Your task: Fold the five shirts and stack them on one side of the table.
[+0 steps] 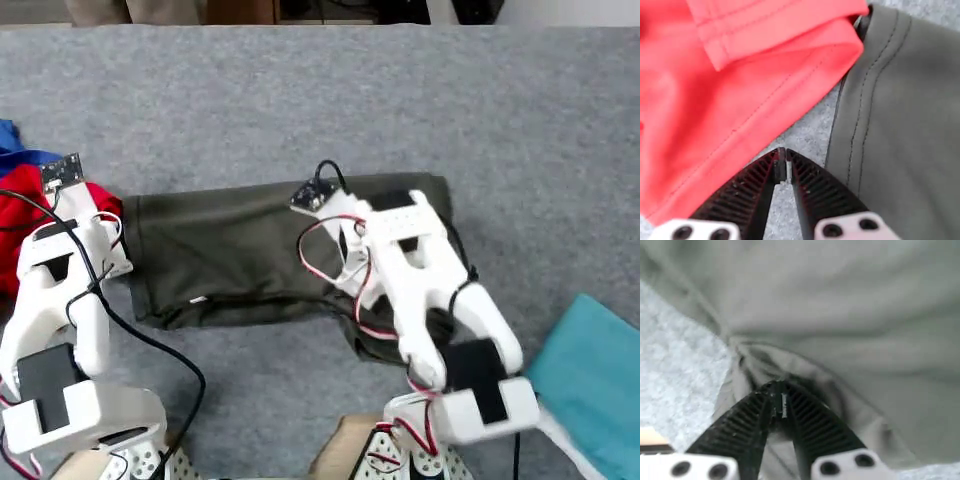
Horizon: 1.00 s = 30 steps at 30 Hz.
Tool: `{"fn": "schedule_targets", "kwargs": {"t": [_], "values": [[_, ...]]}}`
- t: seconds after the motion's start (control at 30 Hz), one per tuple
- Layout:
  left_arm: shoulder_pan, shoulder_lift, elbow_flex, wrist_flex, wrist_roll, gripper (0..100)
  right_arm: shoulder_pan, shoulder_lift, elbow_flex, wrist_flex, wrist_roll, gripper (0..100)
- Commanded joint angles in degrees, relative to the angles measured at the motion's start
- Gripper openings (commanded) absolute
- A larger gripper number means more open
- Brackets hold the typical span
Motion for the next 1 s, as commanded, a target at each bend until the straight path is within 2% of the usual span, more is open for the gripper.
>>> {"fn": "schedule_targets", "kwargs": {"t": [0.0, 0.23, 0.53, 0.63, 0.77, 0.97], "values": [[-0.4, -2.2, -0.4, -0.6, 0.3, 2, -0.7, -6.5, 4.1, 1.0, -0.2, 0.5], [-0.4, -2.2, -0.4, -0.6, 0.3, 2, -0.7, -11.3, 11.0, 1.8, 0.3, 0.5], [-0.4, -2.2, -0.6, -0.6, 0.3, 2, -0.5, -21.1, 9.5, 13.5, 11.3, 0.5], [-0.4, -2.2, -0.9, -0.6, 0.3, 2, -0.1, -25.4, 5.3, 15.0, 11.8, 0.5], [-0.4, -2.2, -0.3, -2.7, 0.3, 2, 0.7, -25.8, -0.3, 11.0, 8.1, 0.5], [-0.4, -2.2, -0.1, -2.7, 0.3, 2, 0.5, -13.2, 3.9, 3.1, 6.7, 0.5]]}}
